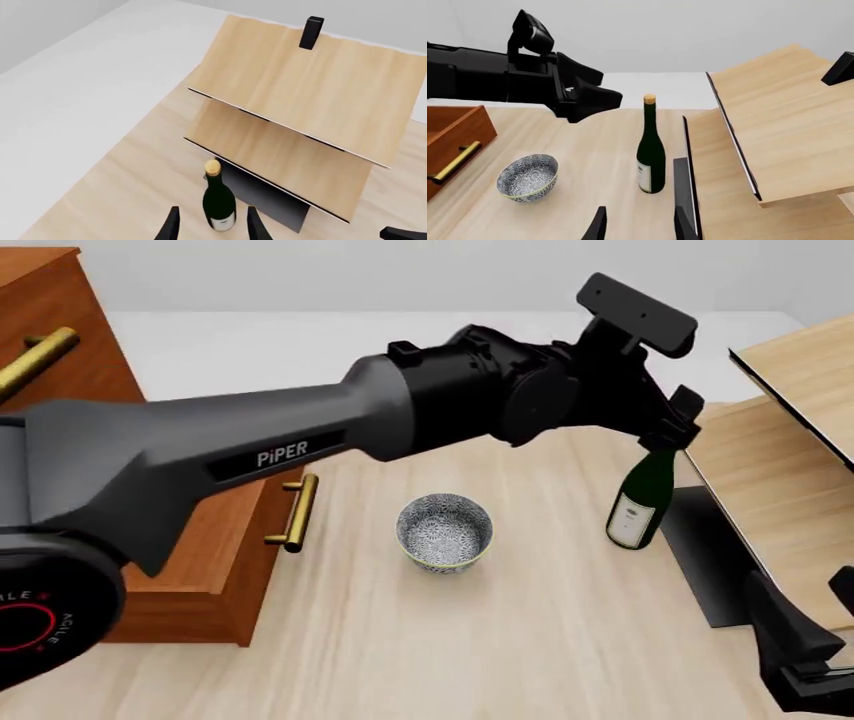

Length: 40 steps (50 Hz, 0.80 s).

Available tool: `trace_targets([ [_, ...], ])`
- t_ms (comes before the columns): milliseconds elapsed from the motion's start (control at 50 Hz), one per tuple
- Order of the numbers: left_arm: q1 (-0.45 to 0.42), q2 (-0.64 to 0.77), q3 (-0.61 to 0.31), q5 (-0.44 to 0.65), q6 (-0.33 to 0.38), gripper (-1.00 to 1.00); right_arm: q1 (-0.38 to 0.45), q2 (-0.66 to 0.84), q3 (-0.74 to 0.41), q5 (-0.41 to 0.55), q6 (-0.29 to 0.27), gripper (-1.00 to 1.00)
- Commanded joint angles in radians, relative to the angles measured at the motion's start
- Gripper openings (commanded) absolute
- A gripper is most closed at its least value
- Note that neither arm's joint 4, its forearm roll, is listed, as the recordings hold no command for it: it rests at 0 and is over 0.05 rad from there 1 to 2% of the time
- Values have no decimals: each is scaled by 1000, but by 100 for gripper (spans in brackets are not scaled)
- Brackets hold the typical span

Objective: Put the wine bottle in the bottom drawer of the cabinet.

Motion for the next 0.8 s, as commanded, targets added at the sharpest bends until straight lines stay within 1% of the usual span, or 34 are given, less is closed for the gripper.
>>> trace_targets([
  [20,14,8,-22,-6,-5,100,1,0,0,-5,0,100],
  [700,17,162,-192,31,-30,100,-2,0,0,13,0,100],
  [800,23,185,-229,42,-32,100,-3,0,0,15,0,100],
])
